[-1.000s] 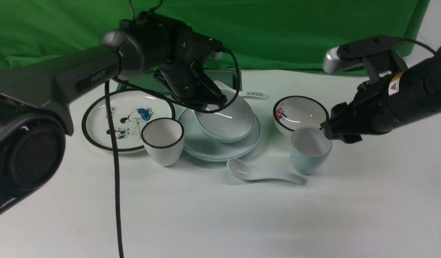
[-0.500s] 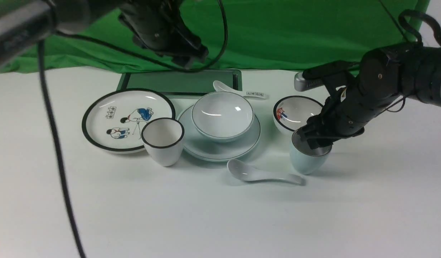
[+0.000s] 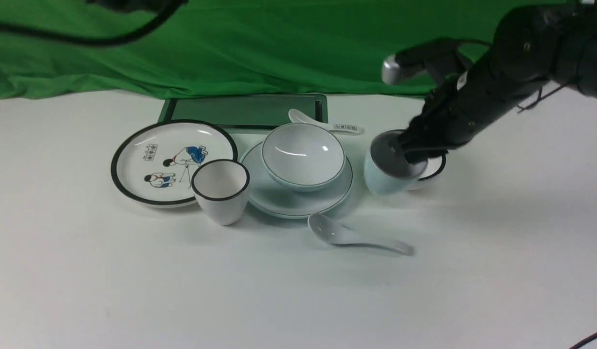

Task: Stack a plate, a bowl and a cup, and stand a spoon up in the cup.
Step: Use the right arm to grab a blue teacup, then use the right arm to put the blue teacup into the blue rice bowl in the middle

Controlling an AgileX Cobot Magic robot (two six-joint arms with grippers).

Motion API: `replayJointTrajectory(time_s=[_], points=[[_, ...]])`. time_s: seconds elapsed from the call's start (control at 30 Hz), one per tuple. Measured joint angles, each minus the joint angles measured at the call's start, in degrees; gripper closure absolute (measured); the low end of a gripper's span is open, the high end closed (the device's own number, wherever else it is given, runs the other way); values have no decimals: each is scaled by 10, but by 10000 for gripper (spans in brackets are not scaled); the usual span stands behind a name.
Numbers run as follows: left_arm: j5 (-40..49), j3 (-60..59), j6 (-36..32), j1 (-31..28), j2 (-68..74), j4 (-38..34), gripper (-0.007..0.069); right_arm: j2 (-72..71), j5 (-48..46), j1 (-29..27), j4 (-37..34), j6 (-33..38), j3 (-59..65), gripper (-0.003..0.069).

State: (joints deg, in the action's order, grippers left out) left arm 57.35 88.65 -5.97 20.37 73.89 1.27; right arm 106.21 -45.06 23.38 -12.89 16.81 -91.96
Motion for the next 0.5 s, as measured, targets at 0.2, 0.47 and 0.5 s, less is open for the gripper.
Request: replayJointTrajectory(time_s=[0.2, 0.47, 0.5], points=[[-71, -220, 16, 0, -138, 55, 661, 85, 14, 46, -11, 6, -150, 573], [-99, -406, 21, 0, -294, 91, 661, 236, -17, 51, -1, -4, -305, 573], [-101, -424, 21, 0, -312, 91, 661, 248, -21, 51, -1, -5, -315, 573]])
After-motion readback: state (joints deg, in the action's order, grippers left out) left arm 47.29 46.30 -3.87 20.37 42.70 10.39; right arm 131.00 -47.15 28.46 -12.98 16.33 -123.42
